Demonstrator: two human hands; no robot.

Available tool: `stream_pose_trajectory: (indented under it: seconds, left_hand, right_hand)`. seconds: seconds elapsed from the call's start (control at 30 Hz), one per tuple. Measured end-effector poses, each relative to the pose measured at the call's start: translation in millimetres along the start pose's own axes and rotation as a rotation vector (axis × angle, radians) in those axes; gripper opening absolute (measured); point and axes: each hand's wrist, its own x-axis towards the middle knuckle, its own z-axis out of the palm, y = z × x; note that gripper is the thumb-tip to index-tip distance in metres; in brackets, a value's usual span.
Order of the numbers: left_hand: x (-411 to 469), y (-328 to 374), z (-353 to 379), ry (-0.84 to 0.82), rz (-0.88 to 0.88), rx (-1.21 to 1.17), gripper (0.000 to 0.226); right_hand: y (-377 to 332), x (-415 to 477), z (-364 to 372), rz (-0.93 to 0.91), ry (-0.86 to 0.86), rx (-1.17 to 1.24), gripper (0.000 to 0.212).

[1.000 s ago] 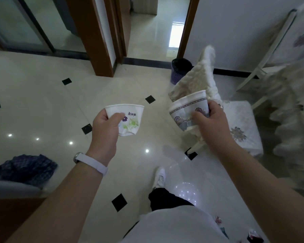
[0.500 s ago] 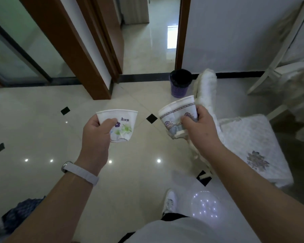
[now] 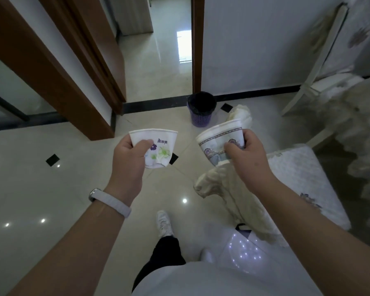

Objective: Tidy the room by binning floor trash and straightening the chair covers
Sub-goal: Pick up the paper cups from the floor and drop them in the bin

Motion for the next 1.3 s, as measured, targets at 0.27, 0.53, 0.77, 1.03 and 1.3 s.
stream_pose_trajectory:
  seconds: [0.27, 0.53, 0.77, 1.03, 1.3]
  left_hand:
    - [129, 14, -3, -0.092, -0.07, -0.044, 0.014]
    - [265, 55, -8, -0.191, -0.087, -0.079, 0.015]
    - [328, 70, -4, -0.215, -0.092, -0.103, 0.015]
    - [403, 76, 29, -0.226, -0.122, -0.063, 0.015]
    - [496, 96, 95, -0.222, -0.111, 0.042, 0.015]
  right_hand:
    - [-30, 77, 62, 0.031, 0.079, -0.036, 0.012]
    - [-84, 154, 131, 0.004, 0.2, -0.078, 0.014]
    - [-94, 202, 161, 0.026, 0.249, -0.098, 0.016]
    - [-90, 281, 181, 0.068, 0.259, -0.032, 0.016]
    - [-87, 403, 188, 0.095, 0.284, 0.044, 0.017]
